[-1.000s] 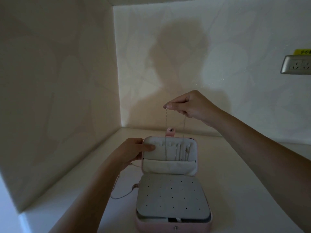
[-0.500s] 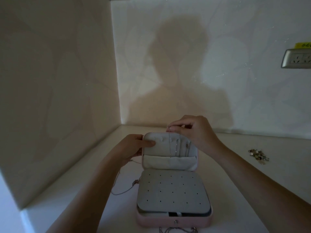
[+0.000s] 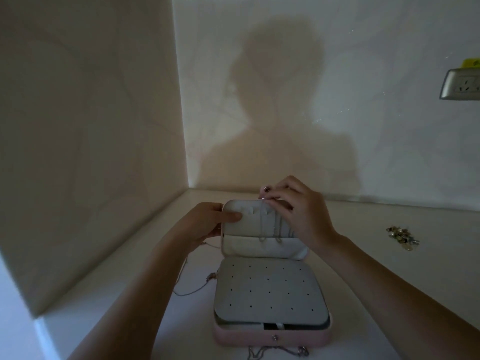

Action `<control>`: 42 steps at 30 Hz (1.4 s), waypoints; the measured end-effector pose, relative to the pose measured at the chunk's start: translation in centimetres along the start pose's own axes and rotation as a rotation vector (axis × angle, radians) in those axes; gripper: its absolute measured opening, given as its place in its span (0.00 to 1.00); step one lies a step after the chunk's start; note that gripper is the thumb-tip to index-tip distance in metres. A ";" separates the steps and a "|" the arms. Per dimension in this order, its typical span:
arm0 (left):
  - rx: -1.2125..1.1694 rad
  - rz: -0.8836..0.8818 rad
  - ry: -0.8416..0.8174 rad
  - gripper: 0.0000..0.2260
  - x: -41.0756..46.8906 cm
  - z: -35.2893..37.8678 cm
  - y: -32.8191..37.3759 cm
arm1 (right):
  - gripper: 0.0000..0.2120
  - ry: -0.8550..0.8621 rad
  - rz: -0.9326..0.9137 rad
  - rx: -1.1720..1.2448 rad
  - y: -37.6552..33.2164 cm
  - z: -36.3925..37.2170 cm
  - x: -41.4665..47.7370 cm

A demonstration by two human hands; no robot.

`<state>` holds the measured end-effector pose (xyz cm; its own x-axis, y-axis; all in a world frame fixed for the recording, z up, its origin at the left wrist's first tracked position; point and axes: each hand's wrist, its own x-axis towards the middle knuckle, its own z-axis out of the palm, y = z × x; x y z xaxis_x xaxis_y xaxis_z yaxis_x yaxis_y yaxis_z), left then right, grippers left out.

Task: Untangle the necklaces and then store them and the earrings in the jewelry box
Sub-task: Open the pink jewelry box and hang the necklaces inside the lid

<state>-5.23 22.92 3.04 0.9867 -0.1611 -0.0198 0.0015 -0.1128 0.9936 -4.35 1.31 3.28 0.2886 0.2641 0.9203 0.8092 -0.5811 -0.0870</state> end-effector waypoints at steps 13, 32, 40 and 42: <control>-0.030 -0.001 -0.016 0.14 0.0 0.0 -0.2 | 0.01 -0.087 0.029 0.078 0.1 0.1 3.5; -0.041 0.006 -0.015 0.14 -0.2 0.1 0.0 | 0.10 -0.027 -0.077 -0.047 1.4 0.4 -1.3; -0.049 0.002 -0.027 0.14 0.0 0.1 -0.1 | 0.10 -0.017 -0.099 -0.043 1.3 1.3 -0.9; -0.046 0.004 -0.032 0.13 0.0 0.1 -0.1 | 0.10 -0.009 -0.125 -0.100 1.4 1.3 -1.1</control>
<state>-5.28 22.85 2.90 0.9811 -0.1927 -0.0190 0.0061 -0.0673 0.9977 -2.93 1.20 1.64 0.1934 0.3459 0.9181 0.7844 -0.6166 0.0670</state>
